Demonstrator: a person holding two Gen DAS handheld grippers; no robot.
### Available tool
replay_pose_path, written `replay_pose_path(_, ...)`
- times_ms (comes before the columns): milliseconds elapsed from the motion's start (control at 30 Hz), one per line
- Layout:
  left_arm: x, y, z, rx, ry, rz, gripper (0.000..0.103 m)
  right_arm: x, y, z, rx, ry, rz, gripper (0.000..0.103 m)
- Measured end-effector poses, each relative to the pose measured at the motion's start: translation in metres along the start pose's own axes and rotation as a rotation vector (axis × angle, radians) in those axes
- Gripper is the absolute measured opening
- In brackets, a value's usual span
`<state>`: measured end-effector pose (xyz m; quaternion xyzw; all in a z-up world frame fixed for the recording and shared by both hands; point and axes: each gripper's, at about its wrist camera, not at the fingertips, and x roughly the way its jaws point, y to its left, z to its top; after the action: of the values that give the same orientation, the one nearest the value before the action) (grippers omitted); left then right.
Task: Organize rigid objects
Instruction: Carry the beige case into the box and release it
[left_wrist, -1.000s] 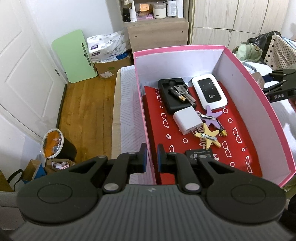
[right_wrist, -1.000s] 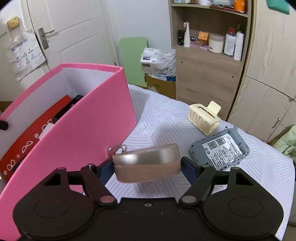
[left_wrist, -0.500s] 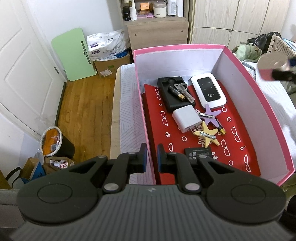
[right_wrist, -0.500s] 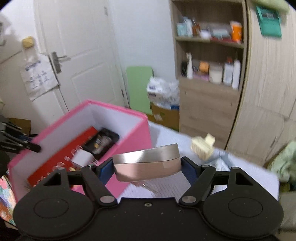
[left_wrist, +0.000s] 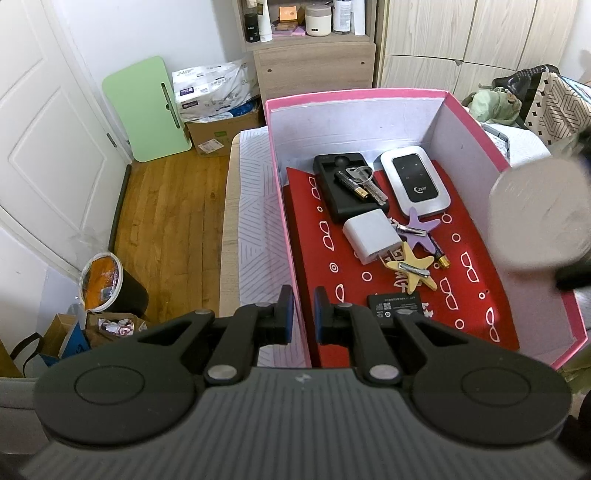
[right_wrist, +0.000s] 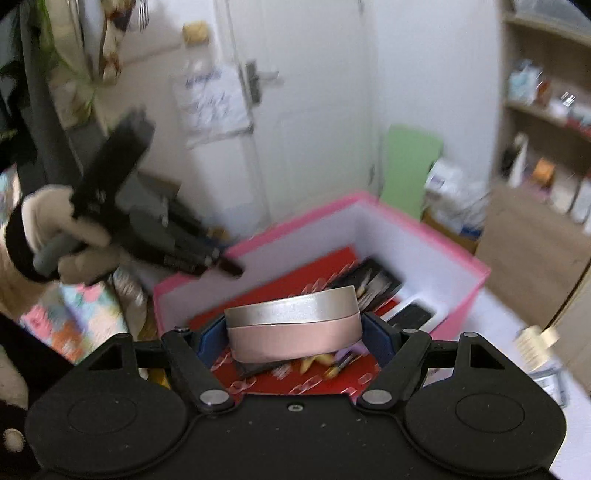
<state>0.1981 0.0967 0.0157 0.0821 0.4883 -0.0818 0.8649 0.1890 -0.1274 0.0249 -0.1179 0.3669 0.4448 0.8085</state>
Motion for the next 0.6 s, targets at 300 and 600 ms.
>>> replay_pose_path(300, -0.001, 0.002, -0.001, -0.018, -0.009, -0.011, 0.010, 0.060, 0.003, 0.010, -0.042, 0.224, 0.047, 0.080)
replay_pose_path(600, -0.002, 0.003, -0.001, -0.010, -0.006, -0.020, 0.010, 0.100, 0.007, -0.003, -0.082, 0.338, 0.002, 0.081)
